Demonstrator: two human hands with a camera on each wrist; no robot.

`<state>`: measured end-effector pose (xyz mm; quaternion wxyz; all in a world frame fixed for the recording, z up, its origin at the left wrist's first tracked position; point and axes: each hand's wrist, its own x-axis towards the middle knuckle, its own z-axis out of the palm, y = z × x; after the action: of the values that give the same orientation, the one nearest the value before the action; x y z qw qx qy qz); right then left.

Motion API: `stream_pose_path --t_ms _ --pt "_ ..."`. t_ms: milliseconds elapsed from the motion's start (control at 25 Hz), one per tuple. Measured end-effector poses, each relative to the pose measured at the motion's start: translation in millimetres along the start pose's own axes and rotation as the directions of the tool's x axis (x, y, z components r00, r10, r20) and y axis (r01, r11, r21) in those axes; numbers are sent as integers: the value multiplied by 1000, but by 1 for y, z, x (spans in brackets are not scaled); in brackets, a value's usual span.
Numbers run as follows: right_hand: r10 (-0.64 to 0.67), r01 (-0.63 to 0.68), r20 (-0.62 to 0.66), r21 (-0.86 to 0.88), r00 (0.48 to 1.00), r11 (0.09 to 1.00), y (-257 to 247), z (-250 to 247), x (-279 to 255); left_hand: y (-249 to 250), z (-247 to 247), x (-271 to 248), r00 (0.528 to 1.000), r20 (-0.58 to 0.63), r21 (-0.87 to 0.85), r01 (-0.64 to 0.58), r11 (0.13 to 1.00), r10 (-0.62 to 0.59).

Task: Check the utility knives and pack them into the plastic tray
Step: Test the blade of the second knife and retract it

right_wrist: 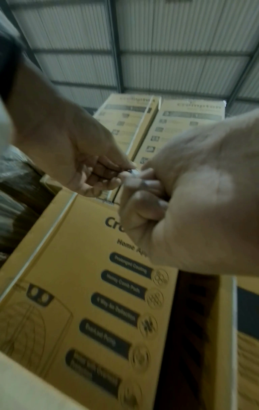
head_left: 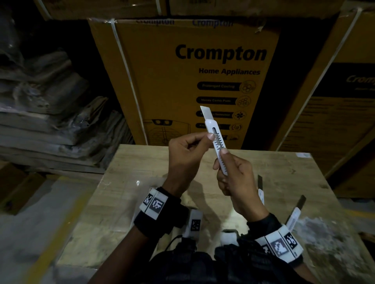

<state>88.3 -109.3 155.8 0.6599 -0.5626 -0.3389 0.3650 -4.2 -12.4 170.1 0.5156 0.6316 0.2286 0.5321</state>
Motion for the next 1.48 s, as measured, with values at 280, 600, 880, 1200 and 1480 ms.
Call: stream_pose_path --t_ms 280,600,880,1200,1480 --pt "-119 113 -83 -72 989 991 -18 14 15 11 0 13 999 -37 -11 -14 1000 13" --pt "16 -24 111 71 994 997 -11 23 7 13 -14 16 998 -54 28 -30 999 31" --pt "19 -21 130 14 991 1000 -13 25 7 13 -24 17 999 -27 58 -27 998 29" --pt "-42 45 93 -26 995 999 -3 39 2 14 -35 6 994 -84 101 80 992 -72" --pt "-2 -12 278 48 961 999 2 55 -4 20 -56 -1 987 -101 57 131 990 -125"
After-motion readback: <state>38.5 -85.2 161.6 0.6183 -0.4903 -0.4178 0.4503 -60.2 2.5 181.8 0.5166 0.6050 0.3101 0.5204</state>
